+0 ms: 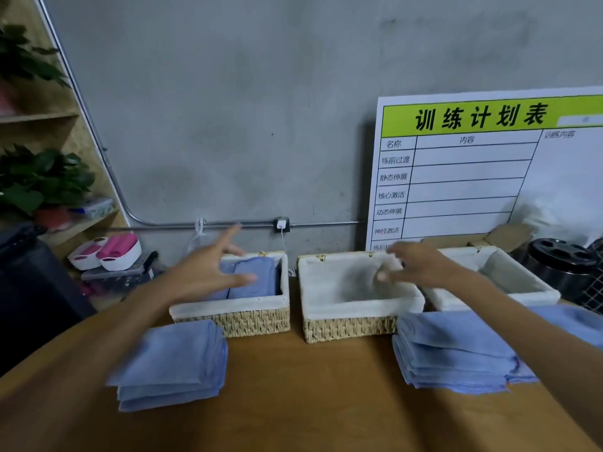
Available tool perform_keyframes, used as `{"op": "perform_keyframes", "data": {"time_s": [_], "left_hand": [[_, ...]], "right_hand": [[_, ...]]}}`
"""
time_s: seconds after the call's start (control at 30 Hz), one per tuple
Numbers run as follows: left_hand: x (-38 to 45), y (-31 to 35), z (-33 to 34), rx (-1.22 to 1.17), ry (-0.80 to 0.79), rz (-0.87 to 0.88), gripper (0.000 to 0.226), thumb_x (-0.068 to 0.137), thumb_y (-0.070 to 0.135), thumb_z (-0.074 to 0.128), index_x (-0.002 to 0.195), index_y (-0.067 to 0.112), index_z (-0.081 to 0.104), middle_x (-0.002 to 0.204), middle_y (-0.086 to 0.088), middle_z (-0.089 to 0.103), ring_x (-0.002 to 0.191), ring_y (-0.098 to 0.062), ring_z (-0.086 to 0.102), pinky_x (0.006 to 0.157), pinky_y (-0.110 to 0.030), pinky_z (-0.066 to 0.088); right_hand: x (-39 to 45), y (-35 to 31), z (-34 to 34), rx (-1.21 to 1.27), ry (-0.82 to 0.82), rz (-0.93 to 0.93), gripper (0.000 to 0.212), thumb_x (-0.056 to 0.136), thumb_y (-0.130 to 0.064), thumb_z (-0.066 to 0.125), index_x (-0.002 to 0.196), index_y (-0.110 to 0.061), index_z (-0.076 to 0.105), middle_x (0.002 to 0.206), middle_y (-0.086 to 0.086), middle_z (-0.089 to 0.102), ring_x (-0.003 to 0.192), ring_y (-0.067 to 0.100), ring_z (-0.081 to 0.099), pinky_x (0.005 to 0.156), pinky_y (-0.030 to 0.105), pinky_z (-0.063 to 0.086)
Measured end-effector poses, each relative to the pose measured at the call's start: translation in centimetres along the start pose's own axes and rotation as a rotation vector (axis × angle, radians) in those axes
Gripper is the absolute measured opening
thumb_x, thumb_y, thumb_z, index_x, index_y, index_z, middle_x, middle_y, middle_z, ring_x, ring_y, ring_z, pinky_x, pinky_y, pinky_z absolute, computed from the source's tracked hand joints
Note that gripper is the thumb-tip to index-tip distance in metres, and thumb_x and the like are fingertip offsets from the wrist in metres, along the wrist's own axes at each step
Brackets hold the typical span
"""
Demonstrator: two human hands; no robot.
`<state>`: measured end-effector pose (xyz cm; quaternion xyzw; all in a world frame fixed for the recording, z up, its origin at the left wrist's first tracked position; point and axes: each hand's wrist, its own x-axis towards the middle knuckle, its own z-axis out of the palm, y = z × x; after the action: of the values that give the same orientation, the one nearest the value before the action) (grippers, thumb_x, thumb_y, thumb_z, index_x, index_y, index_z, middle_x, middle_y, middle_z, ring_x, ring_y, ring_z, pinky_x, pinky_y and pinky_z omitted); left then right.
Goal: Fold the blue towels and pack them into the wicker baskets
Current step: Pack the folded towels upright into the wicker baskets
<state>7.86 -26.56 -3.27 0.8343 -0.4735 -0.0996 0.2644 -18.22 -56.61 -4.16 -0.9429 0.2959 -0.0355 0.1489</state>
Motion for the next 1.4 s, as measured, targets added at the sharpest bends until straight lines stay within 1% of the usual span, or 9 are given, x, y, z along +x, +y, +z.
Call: {"op": "perform_keyframes", "data": {"time_s": [0.07, 0.1, 0.2, 0.27, 0.5, 0.63, 0.73, 1.1, 1.4], "left_hand": [[1.0, 3.1, 3.6, 0.189, -0.15, 0.069, 0.125, 0.061, 0.092, 0.058, 0.157, 0.04, -0.004, 0.14, 0.016, 0.054, 0.125, -0.011, 0.054, 0.105, -0.034, 0.044], [1.6, 4.5, 5.5, 0.306, -0.193, 0.096, 0.122, 0.068, 0.088, 0.058, 0.157, 0.037, -0.008, 0.148, 0.008, 0.05, 0.129, -0.015, 0.052, 0.108, -0.037, 0.042], [3.0, 6.6, 9.3, 0.635, -0.204, 0.112, 0.123, 0.072, 0.089, 0.051, 0.157, 0.03, -0.016, 0.16, -0.012, 0.031, 0.145, -0.029, 0.031, 0.116, -0.048, 0.025], [3.7, 6.9, 10.5, 0.704, -0.192, 0.096, 0.123, 0.072, 0.089, 0.048, 0.157, 0.029, -0.017, 0.156, -0.015, 0.037, 0.145, -0.031, 0.029, 0.116, -0.05, 0.021], [6.0, 6.1, 13.5, 0.503, -0.104, -0.044, 0.127, 0.063, 0.091, 0.051, 0.152, 0.04, -0.024, 0.14, -0.01, 0.054, 0.124, -0.026, 0.052, 0.108, -0.045, 0.036], [5.8, 5.3, 13.3, 0.263, -0.017, -0.067, 0.134, 0.052, 0.092, 0.06, 0.152, 0.048, -0.018, 0.144, 0.005, 0.055, 0.123, -0.017, 0.056, 0.106, -0.042, 0.043], [5.1, 6.6, 11.0, 0.127, 0.078, 0.008, 0.133, 0.049, 0.09, 0.069, 0.15, 0.055, -0.01, 0.142, 0.01, 0.057, 0.125, -0.013, 0.057, 0.101, -0.036, 0.05], [-5.4, 15.0, 1.0, 0.179, 0.32, 0.127, 0.131, 0.045, 0.079, 0.076, 0.15, 0.051, 0.002, 0.121, 0.006, 0.07, 0.112, -0.02, 0.065, 0.092, -0.038, 0.054], [-17.7, 17.1, 3.7, 0.204, 0.246, 0.089, 0.137, 0.048, 0.087, 0.067, 0.152, 0.048, -0.013, 0.129, 0.0, 0.067, 0.119, -0.02, 0.061, 0.097, -0.039, 0.051]], "right_hand": [[0.2, 3.2, 1.4, -0.091, -0.073, 0.025, 0.141, 0.035, -0.108, 0.035, 0.143, -0.018, 0.044, 0.124, 0.004, 0.061, 0.111, 0.023, 0.057, 0.086, 0.028, 0.042], [0.0, 3.9, 2.0, -0.128, -0.108, 0.019, 0.144, 0.032, -0.11, 0.029, 0.145, -0.021, 0.039, 0.129, 0.005, 0.058, 0.118, 0.025, 0.055, 0.09, 0.032, 0.043], [-0.3, 4.1, 3.3, -0.176, -0.129, -0.026, 0.117, 0.057, -0.098, 0.048, 0.149, -0.029, 0.025, 0.137, 0.003, 0.054, 0.127, 0.029, 0.05, 0.101, 0.044, 0.039], [0.1, 4.0, 4.0, -0.161, -0.148, -0.061, 0.117, 0.064, -0.089, 0.059, 0.152, -0.026, 0.014, 0.139, 0.005, 0.055, 0.131, 0.031, 0.048, 0.105, 0.048, 0.034], [1.3, 5.5, 5.8, 0.002, -0.004, -0.095, 0.125, 0.063, -0.081, 0.068, 0.154, -0.025, 0.003, 0.126, 0.001, 0.065, 0.126, 0.028, 0.054, 0.114, 0.054, 0.025], [1.6, 5.4, 6.7, 0.202, 0.119, -0.116, 0.112, 0.061, -0.07, 0.078, 0.146, -0.033, 0.015, 0.118, 0.003, 0.065, 0.107, 0.029, 0.062, 0.092, 0.038, 0.047], [1.1, 4.6, 5.1, 0.342, 0.218, -0.132, 0.113, 0.058, -0.062, 0.084, 0.146, -0.038, 0.017, 0.119, 0.001, 0.06, 0.106, 0.026, 0.059, 0.084, 0.035, 0.048], [-9.1, -1.7, -4.1, 0.426, 0.423, -0.274, 0.108, 0.048, -0.068, 0.084, 0.136, -0.04, 0.028, 0.117, -0.006, 0.059, 0.099, 0.016, 0.061, 0.079, 0.045, 0.058], [-24.7, -3.3, -2.7, 0.424, 0.437, -0.271, 0.105, 0.062, -0.054, 0.087, 0.144, -0.038, 0.022, 0.124, 0.004, 0.056, 0.11, 0.024, 0.054, 0.087, 0.04, 0.05]]}}
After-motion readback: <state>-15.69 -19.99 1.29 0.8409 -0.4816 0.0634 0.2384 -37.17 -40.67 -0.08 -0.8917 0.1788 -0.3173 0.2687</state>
